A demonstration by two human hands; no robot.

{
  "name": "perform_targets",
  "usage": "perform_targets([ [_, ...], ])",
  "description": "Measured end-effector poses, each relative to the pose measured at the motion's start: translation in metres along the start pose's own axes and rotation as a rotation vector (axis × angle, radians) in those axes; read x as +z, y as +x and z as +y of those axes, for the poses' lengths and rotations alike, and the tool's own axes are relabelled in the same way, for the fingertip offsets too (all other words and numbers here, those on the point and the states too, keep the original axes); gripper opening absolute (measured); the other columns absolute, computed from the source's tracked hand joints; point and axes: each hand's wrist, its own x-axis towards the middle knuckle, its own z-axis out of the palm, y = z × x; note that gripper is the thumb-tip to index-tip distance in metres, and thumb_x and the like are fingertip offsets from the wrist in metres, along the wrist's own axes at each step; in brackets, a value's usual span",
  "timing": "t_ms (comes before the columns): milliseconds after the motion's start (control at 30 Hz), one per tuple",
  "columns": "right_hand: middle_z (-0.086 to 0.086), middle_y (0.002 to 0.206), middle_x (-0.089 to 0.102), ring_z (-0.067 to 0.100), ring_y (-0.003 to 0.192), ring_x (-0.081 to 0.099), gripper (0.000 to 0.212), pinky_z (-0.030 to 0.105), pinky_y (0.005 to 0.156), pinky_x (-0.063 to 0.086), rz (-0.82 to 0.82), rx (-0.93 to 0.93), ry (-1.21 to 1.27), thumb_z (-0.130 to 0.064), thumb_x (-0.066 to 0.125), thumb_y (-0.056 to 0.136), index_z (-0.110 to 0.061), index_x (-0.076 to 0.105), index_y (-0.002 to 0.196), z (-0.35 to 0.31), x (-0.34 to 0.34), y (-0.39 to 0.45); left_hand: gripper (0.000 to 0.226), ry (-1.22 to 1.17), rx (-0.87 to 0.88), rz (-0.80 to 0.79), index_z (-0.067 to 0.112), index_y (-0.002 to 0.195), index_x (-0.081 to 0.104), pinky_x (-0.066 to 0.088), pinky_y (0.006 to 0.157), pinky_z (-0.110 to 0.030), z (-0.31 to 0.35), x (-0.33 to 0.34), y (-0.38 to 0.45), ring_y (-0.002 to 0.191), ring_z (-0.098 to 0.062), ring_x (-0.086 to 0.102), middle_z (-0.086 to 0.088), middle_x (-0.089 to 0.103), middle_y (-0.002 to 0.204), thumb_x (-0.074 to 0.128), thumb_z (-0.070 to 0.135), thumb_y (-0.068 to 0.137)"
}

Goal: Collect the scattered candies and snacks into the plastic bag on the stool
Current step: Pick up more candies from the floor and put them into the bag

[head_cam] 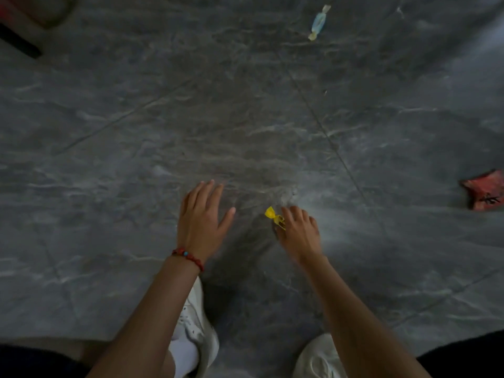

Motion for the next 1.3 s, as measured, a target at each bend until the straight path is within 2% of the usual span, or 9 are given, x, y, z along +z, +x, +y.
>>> perform_targets([
  [133,0.016,0.101,0.057,0.035,0.092,0.055,0.041,0.04,0.075,0.044,-0.049,0.029,-0.03,-0.028,0.064,0.08,-0.011,0.054,0.116,0.004,0.02,0.004,0.053,-0.028,-0.054,-0.002,-0.001,0.118,0.055,0.039,0.094,-0.047,-0.006,0.015,-0.009,0.112,-0.038,0.05,-0.023,0.056,0.121,0.042,0.039,0.086],
  [300,0.016,0.079,0.059,0.035,0.07,0.059,0.037,0.036,0.057,0.049,-0.018,0.055,-0.03,-0.017,0.081,0.057,-0.009,0.061,0.088,0.003,0.031,0.004,0.054,-0.032,-0.08,-0.014,-0.002,0.119,0.055,0.039,0.093,-0.048,-0.011,0.024,-0.017,0.112,-0.039,0.05,-0.024,0.057,0.119,0.042,0.039,0.086],
  [500,0.017,0.074,0.056,0.037,0.064,0.057,0.025,0.035,0.048,0.046,0.089,0.072,0.123,-0.013,0.076,0.065,-0.004,0.056,0.078,0.004,0.016,0.001,0.055,-0.024,-0.087,-0.059,-0.002,0.117,0.056,0.04,0.093,-0.048,-0.01,0.021,-0.013,0.111,-0.039,0.051,-0.023,0.057,0.119,0.04,0.04,0.086],
  [567,0.018,0.072,0.056,0.037,0.062,0.056,0.02,0.035,0.045,0.045,0.17,0.1,0.156,-0.02,0.065,0.073,-0.003,0.054,0.076,0.001,-0.006,-0.003,0.054,-0.019,-0.056,-0.072,-0.003,0.116,0.057,0.042,0.091,-0.05,-0.001,0.008,-0.008,0.109,-0.039,0.052,-0.024,0.058,0.118,0.04,0.039,0.085],
  [633,0.019,0.073,0.056,0.038,0.063,0.056,0.025,0.036,0.044,0.045,0.246,0.139,0.191,-0.027,0.051,0.075,-0.002,0.054,0.077,-0.001,-0.035,-0.009,0.054,-0.008,-0.002,-0.078,-0.003,0.115,0.057,0.044,0.09,-0.051,0.013,-0.013,-0.004,0.109,-0.038,0.053,-0.024,0.058,0.117,0.04,0.039,0.085],
  [767,0.021,0.081,0.055,0.041,0.072,0.056,0.021,0.038,0.048,0.044,0.342,0.25,0.288,-0.009,0.068,0.072,-0.001,0.057,0.088,-0.009,-0.101,-0.028,0.054,0.029,0.112,-0.071,-0.001,0.117,0.057,0.041,0.094,-0.048,0.038,-0.068,0.004,0.113,-0.037,0.052,-0.022,0.057,0.12,0.039,0.04,0.086],
  [967,0.021,0.081,0.054,0.042,0.072,0.055,0.02,0.039,0.05,0.044,0.5,0.364,0.31,-0.014,0.063,0.076,-0.001,0.058,0.091,-0.021,-0.197,-0.063,0.053,0.085,0.211,-0.053,0.0,0.118,0.056,0.036,0.095,-0.045,0.071,-0.15,0.01,0.115,-0.034,0.047,-0.021,0.057,0.121,0.04,0.04,0.086],
  [1200,0.022,0.087,0.054,0.041,0.074,0.055,0.024,0.037,0.055,0.041,0.485,0.463,0.359,-0.007,0.068,0.074,-0.001,0.059,0.096,-0.029,-0.323,-0.146,0.051,0.06,0.273,-0.076,-0.001,0.116,0.056,0.033,0.096,-0.044,0.14,-0.267,-0.015,0.114,-0.032,0.045,-0.021,0.057,0.121,0.042,0.038,0.085],
  [1300,0.021,0.087,0.053,0.041,0.073,0.054,0.025,0.037,0.054,0.043,0.468,0.472,0.358,-0.008,0.067,0.075,-0.001,0.058,0.097,-0.036,-0.383,-0.191,0.051,0.052,0.293,-0.082,-0.003,0.114,0.057,0.03,0.096,-0.043,0.171,-0.327,-0.035,0.111,-0.036,0.05,-0.023,0.058,0.119,0.042,0.036,0.084],
])
